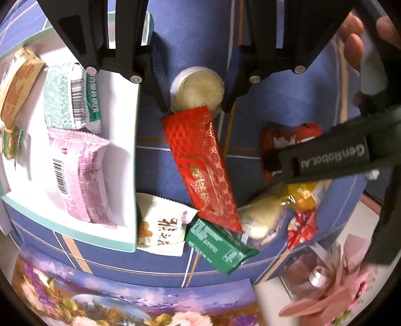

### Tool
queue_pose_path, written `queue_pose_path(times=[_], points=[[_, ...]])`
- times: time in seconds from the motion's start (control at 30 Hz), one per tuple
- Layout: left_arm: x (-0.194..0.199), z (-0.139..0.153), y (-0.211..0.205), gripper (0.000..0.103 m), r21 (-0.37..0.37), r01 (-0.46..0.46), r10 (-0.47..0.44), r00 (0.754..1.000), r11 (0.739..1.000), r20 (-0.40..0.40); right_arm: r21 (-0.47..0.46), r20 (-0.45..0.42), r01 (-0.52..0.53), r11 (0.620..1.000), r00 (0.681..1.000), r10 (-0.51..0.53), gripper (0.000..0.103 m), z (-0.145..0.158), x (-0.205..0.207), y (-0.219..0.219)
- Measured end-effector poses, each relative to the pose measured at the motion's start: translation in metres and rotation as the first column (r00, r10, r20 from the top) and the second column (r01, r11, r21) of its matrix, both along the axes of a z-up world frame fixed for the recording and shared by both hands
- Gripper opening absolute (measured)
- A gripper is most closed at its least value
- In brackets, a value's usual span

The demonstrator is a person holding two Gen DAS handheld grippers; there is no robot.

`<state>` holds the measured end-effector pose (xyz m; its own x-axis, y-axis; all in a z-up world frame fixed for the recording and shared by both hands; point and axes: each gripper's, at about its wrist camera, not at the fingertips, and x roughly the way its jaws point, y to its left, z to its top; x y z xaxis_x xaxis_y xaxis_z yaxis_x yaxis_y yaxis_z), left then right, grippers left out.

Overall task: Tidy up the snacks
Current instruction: 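Place the biscuit packet in the tray with the left gripper while the right places the pudding cup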

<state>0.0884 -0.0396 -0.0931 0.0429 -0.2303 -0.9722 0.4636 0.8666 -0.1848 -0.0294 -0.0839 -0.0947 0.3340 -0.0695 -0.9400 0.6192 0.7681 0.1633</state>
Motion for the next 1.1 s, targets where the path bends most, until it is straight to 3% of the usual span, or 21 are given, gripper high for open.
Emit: queue_pose_path(times=[0.43,0.6,0.83,1.1], points=[[-0.016,0.07,0.018,0.062,-0.078,0.018,-0.009,0.993,0.997,0.116,0.018,0.157,0.068,0.998,0.985,-0.07,0.044,0.064,-0.039,-0.021],[-0.031,0.079,0.007,0.062,-0.093,0.055,-0.042,0.99,0.994,0.137,0.018,0.194,0.131,0.991,0.972,-0.132,0.044,0.077,-0.063,-0.041],[-0.077,0.085,-0.031,0.062,-0.109,0.173,-0.156,0.976,0.979,0.151,0.021,0.14,0.326,0.945,0.935,-0.325,0.044,0.06,-0.104,-0.097],[-0.137,0.081,-0.092,0.062,-0.129,0.348,-0.331,0.934,0.929,0.136,0.028,0.092,0.439,0.898,0.894,-0.439,0.045,0.044,-0.155,-0.14]])
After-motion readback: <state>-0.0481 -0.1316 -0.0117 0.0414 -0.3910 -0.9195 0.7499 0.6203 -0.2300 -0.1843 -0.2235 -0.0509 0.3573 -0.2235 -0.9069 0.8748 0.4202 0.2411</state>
